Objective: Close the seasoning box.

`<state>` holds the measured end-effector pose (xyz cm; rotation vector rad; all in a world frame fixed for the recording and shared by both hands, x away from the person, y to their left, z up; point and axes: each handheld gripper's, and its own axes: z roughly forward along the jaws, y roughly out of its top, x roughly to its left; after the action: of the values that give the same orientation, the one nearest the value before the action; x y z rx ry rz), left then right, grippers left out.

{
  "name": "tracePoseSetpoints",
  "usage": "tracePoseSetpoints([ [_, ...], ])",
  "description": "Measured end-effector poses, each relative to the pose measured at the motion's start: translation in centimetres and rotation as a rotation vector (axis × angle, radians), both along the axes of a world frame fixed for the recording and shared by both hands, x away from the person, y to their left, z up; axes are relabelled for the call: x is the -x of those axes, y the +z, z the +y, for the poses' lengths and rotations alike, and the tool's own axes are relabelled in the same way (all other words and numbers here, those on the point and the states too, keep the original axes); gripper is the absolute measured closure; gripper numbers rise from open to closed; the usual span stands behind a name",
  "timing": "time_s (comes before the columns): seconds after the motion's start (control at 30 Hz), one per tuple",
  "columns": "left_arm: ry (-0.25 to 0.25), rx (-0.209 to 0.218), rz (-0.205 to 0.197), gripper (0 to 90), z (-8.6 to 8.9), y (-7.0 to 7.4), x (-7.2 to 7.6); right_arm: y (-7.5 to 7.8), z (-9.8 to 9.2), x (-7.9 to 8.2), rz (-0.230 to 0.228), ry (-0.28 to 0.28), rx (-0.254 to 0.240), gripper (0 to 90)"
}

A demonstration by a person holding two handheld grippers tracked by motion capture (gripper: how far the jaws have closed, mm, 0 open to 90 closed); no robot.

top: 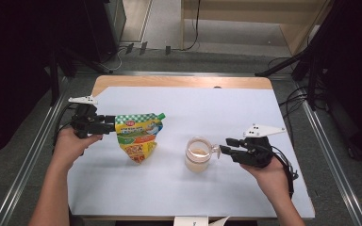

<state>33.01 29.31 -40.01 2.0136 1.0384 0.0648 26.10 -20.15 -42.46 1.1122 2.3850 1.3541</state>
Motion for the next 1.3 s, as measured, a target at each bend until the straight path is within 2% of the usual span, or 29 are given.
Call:
tracePoseSetpoints([
  [0.27, 0.002, 0.015, -0.009, 38.5, 0.0, 0.2, 0.1, -1.4, -1.1, -0.6, -0.003, -0.017, 0.005, 45.9],
  [0.4, 0.004, 0.008, -0.007, 38.2, 0.0, 0.2, 0.1, -1.9, -1.9, -0.9, -0.005, -0.032, -0.026, 40.0],
  [0.47, 0.005, 0.007, -0.008, 38.1, 0.0, 0.2, 0.1, -2.2, -2.3, -1.1, -0.015, -0.041, -0.032, 37.9],
  [0.5, 0.006, 0.008, -0.009, 38.1, 0.0, 0.2, 0.1, -2.4, -2.4, -1.1, -0.037, -0.069, -0.027, 34.9],
  [0.6, 0.008, 0.004, -0.008, 38.0, 0.0, 0.1, 0.1, -2.7, -2.9, -1.3, -0.042, -0.08, -0.016, 33.6],
  [0.7, 0.011, -0.002, -0.007, 37.9, 0.0, 0.1, 0.1, -3.1, -3.4, -1.5, -0.079, -0.105, -0.004, 29.1],
  [0.77, 0.014, -0.014, -0.008, 37.8, 0.0, 0.1, 0.1, -3.4, -3.6, -1.6, -0.092, -0.111, 0.011, 29.1],
  [0.87, 0.019, -0.029, -0.007, 37.7, 0.0, -0.1, 0.1, -3.8, -4.1, -1.8, -0.079, -0.131, 0.014, 29.1],
  [1.3, 0.013, -0.027, 0.001, 37.4, 0.0, -0.3, 0.0, -4.9, -5.2, -2.9, -0.051, -0.203, 0.035, 28.0],
])
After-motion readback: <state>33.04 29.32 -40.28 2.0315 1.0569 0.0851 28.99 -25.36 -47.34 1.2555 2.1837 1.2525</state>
